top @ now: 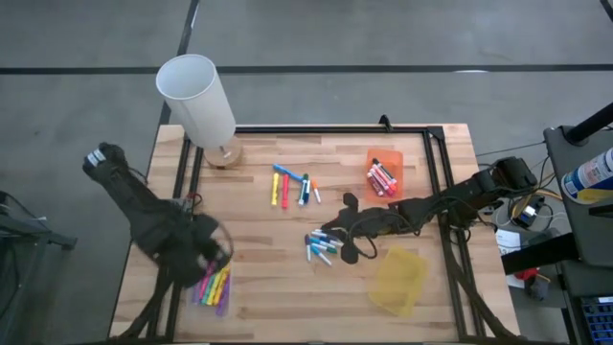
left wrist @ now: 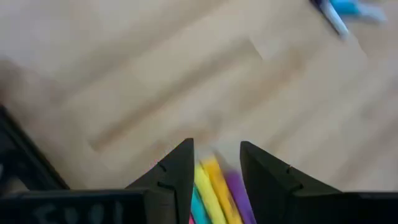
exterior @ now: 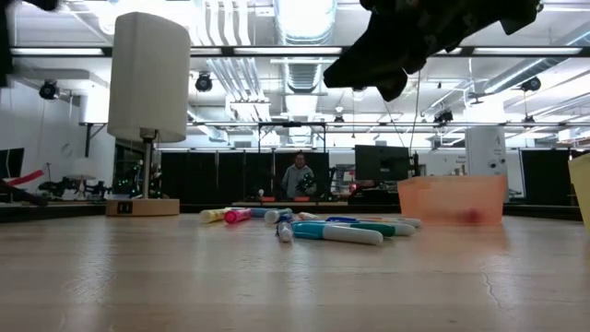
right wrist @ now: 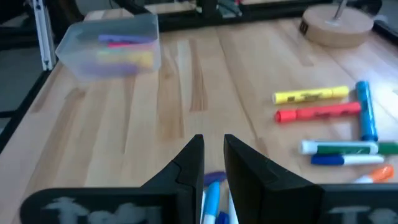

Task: Pick & Place Markers
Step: Put the yellow marker pen into the transparent bin

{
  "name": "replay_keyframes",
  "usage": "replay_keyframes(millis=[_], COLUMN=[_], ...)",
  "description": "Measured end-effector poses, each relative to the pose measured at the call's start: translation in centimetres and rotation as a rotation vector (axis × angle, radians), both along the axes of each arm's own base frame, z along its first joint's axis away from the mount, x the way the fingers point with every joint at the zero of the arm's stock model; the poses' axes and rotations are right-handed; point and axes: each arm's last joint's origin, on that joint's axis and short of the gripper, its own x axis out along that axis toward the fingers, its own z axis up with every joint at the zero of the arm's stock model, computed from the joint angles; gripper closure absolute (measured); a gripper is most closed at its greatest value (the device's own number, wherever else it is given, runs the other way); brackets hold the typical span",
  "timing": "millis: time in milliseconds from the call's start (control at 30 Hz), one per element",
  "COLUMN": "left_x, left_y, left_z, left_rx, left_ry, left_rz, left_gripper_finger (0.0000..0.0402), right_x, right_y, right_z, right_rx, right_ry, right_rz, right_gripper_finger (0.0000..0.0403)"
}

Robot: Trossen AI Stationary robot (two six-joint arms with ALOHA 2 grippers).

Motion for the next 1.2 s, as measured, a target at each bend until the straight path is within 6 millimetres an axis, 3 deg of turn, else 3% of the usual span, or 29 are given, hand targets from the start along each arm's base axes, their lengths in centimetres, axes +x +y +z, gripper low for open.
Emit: replay_keyframes(millis=[267, 467, 600, 767, 967, 1200], left_x=[4.8, 8.2, 9.5, 11.8, 14.6, 16.3], left_y=[7.7, 14.5, 17.6, 19.5, 20.3, 21.1], left_z=[0.4, 0.1, -0.5, -2.5, -5.4, -7.7], left_rx=[0.056, 0.032, 0.011, -0.024, -0.030, 0.043], left_ry=[0.044, -0.038, -0.087, -0.095, -0.047, 0.053], left_rz=[0.040, 0.060, 0.108, 0.141, 0.146, 0.174], left_gripper_finger=[0.0275, 0.0275, 0.0275, 0.0275, 0.0275, 0.0275], right_x=[-0.4, -0.6, -0.7, -0.8, -1.0, -1.2], right_y=[0.5, 1.4, 1.6, 2.0, 2.5, 3.2], right_z=[-0.5, -0.6, -0.6, -0.6, -0.6, -0.6], right_rx=[0.047, 0.067, 0.067, 0.067, 0.066, 0.046], right_ry=[0.019, 0.021, 0.022, 0.024, 0.025, 0.026], right_rz=[-0.003, 0.027, 0.035, 0.049, 0.067, 0.101], right_gripper_finger=[0.0346, 0.0346, 0.0346, 0.0346, 0.0346, 0.0346])
